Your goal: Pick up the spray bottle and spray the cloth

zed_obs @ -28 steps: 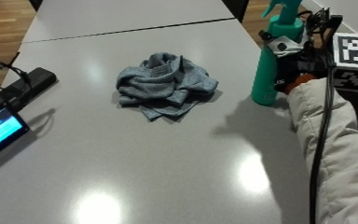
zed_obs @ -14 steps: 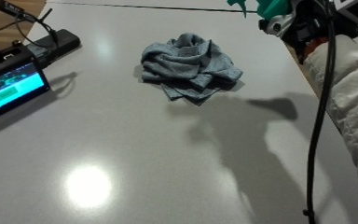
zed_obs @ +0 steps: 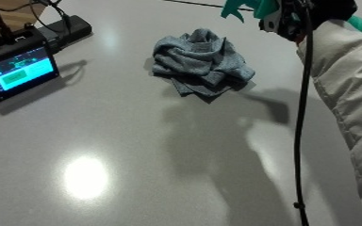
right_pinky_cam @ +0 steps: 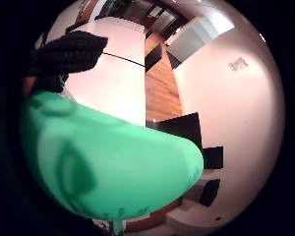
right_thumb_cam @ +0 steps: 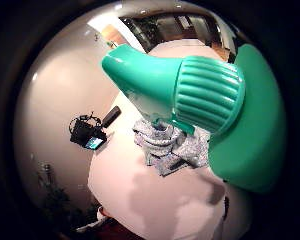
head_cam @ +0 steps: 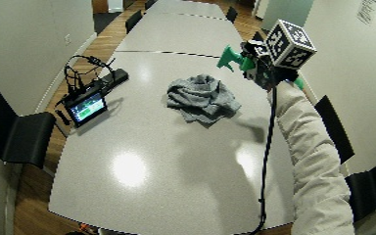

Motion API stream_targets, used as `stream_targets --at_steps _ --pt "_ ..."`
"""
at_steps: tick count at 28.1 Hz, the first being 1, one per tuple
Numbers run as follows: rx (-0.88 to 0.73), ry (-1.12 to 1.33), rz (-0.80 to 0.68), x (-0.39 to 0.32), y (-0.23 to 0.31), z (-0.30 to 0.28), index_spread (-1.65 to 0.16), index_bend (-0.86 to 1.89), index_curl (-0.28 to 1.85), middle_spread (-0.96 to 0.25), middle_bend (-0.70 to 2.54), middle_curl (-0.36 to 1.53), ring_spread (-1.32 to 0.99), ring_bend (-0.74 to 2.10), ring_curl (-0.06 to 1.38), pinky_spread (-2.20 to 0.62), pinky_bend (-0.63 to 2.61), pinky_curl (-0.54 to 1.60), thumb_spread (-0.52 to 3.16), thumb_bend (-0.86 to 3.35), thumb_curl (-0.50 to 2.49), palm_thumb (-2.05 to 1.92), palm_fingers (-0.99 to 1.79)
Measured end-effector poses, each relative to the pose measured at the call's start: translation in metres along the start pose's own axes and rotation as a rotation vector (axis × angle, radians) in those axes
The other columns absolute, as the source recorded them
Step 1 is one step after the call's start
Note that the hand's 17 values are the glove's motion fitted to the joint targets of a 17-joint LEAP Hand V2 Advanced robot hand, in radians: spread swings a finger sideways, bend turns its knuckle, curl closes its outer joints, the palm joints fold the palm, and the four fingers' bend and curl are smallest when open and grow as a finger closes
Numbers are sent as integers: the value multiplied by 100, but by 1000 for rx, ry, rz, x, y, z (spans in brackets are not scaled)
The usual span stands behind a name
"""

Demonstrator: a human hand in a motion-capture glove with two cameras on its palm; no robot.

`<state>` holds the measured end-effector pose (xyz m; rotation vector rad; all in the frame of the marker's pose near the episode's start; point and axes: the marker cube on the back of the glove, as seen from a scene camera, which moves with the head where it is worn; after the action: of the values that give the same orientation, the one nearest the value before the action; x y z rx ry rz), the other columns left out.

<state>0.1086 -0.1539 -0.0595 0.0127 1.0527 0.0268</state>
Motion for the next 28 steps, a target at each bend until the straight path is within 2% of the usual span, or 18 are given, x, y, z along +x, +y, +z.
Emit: stream_targets --at_steps 7,11,23,28 --pt "-22 34 -8 -6 -4 4 -29 11 26 -14 33 46 -16 52 43 -16 43 39 43 0 57 119 95" --pt "-10 -77 26 -10 -5 7 -29 11 26 -14 32 47 -16 52 43 -16 42 39 43 -1 59 120 96" --pt "214 -1230 283 -10 5 0 -29 11 26 -14 30 49 -16 50 45 -16 40 40 44 -2 62 120 94" --pt "256 -1426 214 -41 12 -25 -29 11 26 -15 29 50 -17 49 45 -15 38 40 48 -2 62 120 90"
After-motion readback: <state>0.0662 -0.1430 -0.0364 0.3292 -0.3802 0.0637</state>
